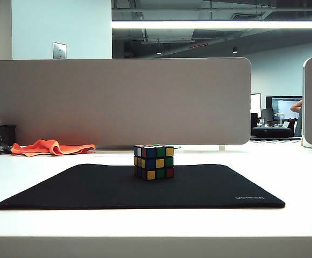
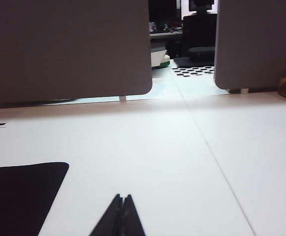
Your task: Pick up the cube on the right side of the mouse pad, then place it in the center of the mouse pad.
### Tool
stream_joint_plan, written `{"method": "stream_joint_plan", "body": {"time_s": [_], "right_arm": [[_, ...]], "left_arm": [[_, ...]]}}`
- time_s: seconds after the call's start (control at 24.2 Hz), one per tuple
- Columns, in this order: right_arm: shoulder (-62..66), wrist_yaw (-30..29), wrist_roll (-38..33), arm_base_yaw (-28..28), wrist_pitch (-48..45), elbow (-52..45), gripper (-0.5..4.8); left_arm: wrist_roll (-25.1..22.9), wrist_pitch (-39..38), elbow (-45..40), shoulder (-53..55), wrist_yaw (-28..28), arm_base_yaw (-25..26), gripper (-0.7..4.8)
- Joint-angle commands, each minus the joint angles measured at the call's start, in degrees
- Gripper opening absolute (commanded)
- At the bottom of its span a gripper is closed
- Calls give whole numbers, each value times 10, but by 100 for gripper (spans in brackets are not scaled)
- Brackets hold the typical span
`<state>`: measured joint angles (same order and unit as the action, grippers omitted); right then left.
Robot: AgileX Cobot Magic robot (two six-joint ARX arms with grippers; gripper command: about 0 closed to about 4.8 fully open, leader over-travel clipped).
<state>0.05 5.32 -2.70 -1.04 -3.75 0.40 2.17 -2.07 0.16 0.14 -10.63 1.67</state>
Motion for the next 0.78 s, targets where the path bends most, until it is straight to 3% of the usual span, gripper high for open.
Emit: {"method": "stream_joint_plan", "body": {"time_s": [0.04,0.62,0.78], "right_arm": [[-1,1,0,0,-10,-3,0],[-1,-4,-1,-3,8,-3,-2],[-1,-5,-1,-3,5,-3,-1]], "left_arm": [[-2,34,3,0,-13,0,-5],[0,58,3,0,-7,0,-6],[-1,60,3,0,37,0,-6]]}}
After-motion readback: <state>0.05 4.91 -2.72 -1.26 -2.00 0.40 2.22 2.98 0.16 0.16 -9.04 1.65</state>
